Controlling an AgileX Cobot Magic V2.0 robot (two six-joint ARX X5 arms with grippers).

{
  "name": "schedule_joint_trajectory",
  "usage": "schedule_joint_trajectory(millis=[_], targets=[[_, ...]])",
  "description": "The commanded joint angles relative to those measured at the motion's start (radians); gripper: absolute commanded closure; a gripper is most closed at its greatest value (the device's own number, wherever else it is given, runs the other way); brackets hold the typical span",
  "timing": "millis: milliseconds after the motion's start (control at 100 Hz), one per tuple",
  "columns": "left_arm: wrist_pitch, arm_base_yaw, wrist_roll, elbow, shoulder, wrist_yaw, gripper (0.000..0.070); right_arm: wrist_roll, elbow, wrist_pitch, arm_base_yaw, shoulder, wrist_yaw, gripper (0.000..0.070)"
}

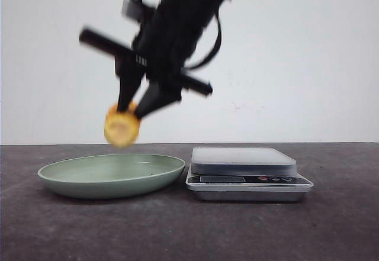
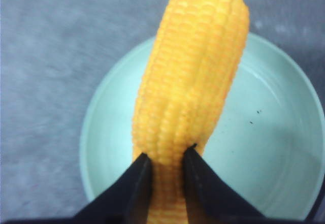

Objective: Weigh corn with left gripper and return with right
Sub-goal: 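Grasp the corn with the right gripper and carry it to the plate, then lower the corn onto the green plate and open the right gripper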

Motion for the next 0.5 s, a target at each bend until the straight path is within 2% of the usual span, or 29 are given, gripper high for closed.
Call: schedule_joint_trajectory(millis=[0,260,390,490], targets=[[0.01,-0.008,-0.005,0.011,0.006,-0.003,0.023,0.023,0.032,0.024,0.011,0.035,0.004,0.07],[0.01,-0.008,-0.004,0.011,0.006,-0.004,0.023,0.04,0.038,0.059,0.013,0.096,0.0,0.0697],[0.008,-0.008,-0.005,0.011,0.006,-0.003,0.0229,0.04,0.038,0.044,0.013,0.098,0.022,0.0567],[0.008,-0.008,-0.005,0.011,0.006,-0.003,0.023,0.04,0.038,0.043,0.013,0.098,0.04,0.0559]])
